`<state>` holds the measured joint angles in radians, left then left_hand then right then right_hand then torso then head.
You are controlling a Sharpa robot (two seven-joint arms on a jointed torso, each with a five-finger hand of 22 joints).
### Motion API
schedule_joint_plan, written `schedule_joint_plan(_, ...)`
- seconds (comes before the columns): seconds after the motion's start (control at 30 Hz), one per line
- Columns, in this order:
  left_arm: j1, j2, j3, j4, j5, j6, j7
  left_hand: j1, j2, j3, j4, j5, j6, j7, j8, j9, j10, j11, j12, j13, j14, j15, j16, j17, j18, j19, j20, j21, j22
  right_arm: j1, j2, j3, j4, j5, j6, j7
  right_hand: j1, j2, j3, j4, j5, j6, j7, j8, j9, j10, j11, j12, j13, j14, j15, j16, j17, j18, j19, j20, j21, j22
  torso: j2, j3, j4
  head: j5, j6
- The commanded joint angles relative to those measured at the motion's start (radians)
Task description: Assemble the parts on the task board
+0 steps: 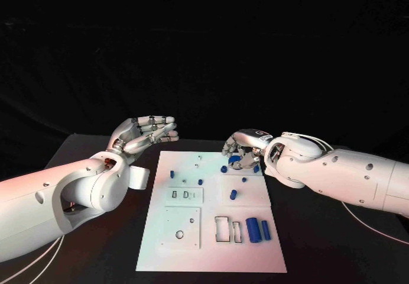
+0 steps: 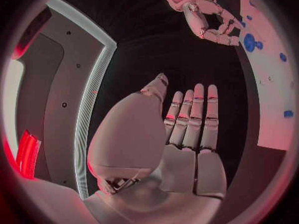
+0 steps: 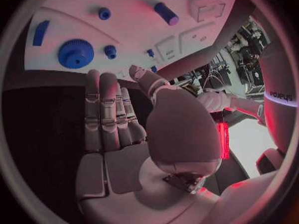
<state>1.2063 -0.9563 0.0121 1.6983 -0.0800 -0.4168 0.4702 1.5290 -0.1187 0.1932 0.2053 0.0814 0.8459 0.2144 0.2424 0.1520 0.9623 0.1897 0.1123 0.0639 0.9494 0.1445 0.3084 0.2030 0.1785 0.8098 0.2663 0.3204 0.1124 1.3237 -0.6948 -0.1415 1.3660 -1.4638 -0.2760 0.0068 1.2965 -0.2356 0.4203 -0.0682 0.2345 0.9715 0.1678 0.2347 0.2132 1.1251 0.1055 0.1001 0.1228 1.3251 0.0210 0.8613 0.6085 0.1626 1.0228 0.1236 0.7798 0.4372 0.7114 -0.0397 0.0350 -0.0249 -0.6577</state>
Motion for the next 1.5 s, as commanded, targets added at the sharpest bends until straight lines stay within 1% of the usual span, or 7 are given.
schedule_joint_plan(0.03, 0.003, -0.002, 0.002, 0.01, -0.007, 0.035, -0.004, 0.0, -0.002, 0.001, -0.002, -0.004, -0.001, 0.031, -0.003, -0.001, 0.0, 0.004, -0.004, 0.0, -0.001, 0.003, -0.004, 0.001, 0.006, 0.006, 0.0, 0.0, -0.001, -0.002, 0.008, 0.0, -0.007, -0.096, 0.045, -0.057, 0.01, 0.0, -0.004, 0.011, 0.008, -0.006, -0.003, -0.007, 0.004, -0.008, -0.005, 0.015, 0.008, 0.068, -0.006, 0.146, 0.137, 0.016, 0.054, -0.004, 0.07, 0.06, 0.013, -0.0031, 0.0051, 0.001, 0.001)
schedule_joint_plan(0.07, 0.003, -0.003, 0.002, 0.011, -0.006, 0.037, -0.005, -0.001, -0.002, 0.0, -0.001, -0.004, -0.002, 0.032, -0.004, -0.002, -0.001, 0.005, -0.006, 0.0, -0.002, 0.004, -0.006, 0.001, 0.006, 0.006, 0.0, -0.001, -0.002, -0.003, 0.01, 0.0, -0.008, -0.1, 0.047, -0.061, 0.008, -0.001, -0.001, 0.016, 0.01, -0.006, -0.004, -0.009, 0.006, -0.007, -0.007, 0.021, 0.011, 0.11, -0.009, 0.237, 0.247, -0.006, 0.134, -0.007, 0.182, 0.208, 0.014, -0.0033, 0.0053, 0.002, 0.001)
schedule_joint_plan(0.13, 0.003, -0.004, 0.003, 0.014, -0.006, 0.041, -0.007, -0.003, -0.002, 0.0, -0.001, -0.005, -0.004, 0.033, -0.006, -0.002, -0.002, 0.006, -0.008, 0.0, -0.003, 0.004, -0.008, 0.001, 0.006, 0.006, 0.0, -0.002, -0.003, -0.004, 0.014, 0.0, -0.01, -0.104, 0.052, -0.067, 0.008, -0.003, 0.004, 0.022, 0.013, -0.005, -0.005, -0.01, 0.009, -0.008, -0.008, 0.025, 0.013, 0.134, -0.009, 0.303, 0.326, -0.022, 0.187, -0.009, 0.264, 0.318, 0.016, -0.004, 0.0074, 0.0, 0.003)
schedule_joint_plan(0.17, 0.003, -0.005, 0.003, 0.015, -0.005, 0.043, -0.008, -0.003, -0.002, 0.0, -0.001, -0.005, -0.004, 0.033, -0.006, -0.002, -0.002, 0.006, -0.008, 0.0, -0.003, 0.004, -0.008, 0.001, 0.006, 0.006, 0.0, -0.002, -0.003, -0.005, 0.015, 0.0, -0.011, -0.106, 0.054, -0.07, 0.005, -0.007, 0.014, 0.03, 0.016, -0.004, -0.005, -0.011, 0.013, -0.007, -0.008, 0.03, 0.016, 0.156, -0.01, 0.376, 0.412, -0.055, 0.282, -0.01, 0.412, 0.525, 0.016, -0.0041, 0.0081, 0.0, 0.002)
schedule_joint_plan(0.37, 0.004, -0.01, 0.004, 0.023, -0.004, 0.05, -0.011, -0.007, -0.003, -0.001, 0.001, -0.005, -0.006, 0.035, -0.007, -0.003, -0.004, 0.007, -0.012, 0.0, -0.004, 0.006, -0.011, 0.001, 0.005, 0.007, 0.0, -0.003, -0.004, -0.01, 0.026, 0.0, -0.025, -0.111, 0.071, -0.081, 0.006, -0.013, 0.037, 0.041, 0.021, -0.001, -0.002, -0.012, 0.021, -0.014, -0.005, 0.034, 0.018, 0.171, -0.006, 0.461, 0.509, -0.075, 0.326, -0.006, 0.509, 0.662, 0.021, -0.006, 0.0083, -0.001, 0.0)
schedule_joint_plan(1.0, 0.01, -0.013, 0.006, 0.028, -0.002, 0.057, -0.018, -0.01, -0.003, -0.002, 0.002, -0.004, -0.008, 0.036, -0.009, -0.004, -0.006, 0.009, -0.016, 0.0, -0.007, 0.007, -0.015, 0.001, 0.005, 0.007, 0.001, -0.004, -0.006, -0.022, 0.049, 0.0, -0.059, -0.099, 0.065, -0.075, 0.011, -0.003, 0.085, 0.052, 0.031, 0.011, -0.002, -0.006, 0.032, -0.014, -0.004, 0.037, 0.017, 0.174, -0.003, 0.505, 0.553, -0.084, 0.342, -0.002, 0.558, 0.733, 0.031, -0.0089, 0.0209, -0.004, 0.004)
schedule_joint_plan(1.5, 0.012, -0.015, 0.006, 0.031, 0.004, 0.059, -0.023, -0.011, -0.001, -0.002, 0.003, -0.004, -0.008, 0.037, -0.01, -0.004, -0.007, 0.009, -0.017, 0.0, -0.007, 0.007, -0.016, 0.001, 0.005, 0.008, 0.001, -0.004, -0.006, -0.024, 0.058, -0.001, -0.07, -0.09, 0.087, -0.08, 0.002, 0.004, 0.109, 0.063, 0.028, 0.021, -0.005, 0.0, 0.04, -0.001, -0.007, 0.042, 0.017, 0.173, -0.004, 0.516, 0.561, -0.085, 0.344, -0.002, 0.57, 0.751, 0.038, -0.0101, 0.0197, 0.001, 0.002)
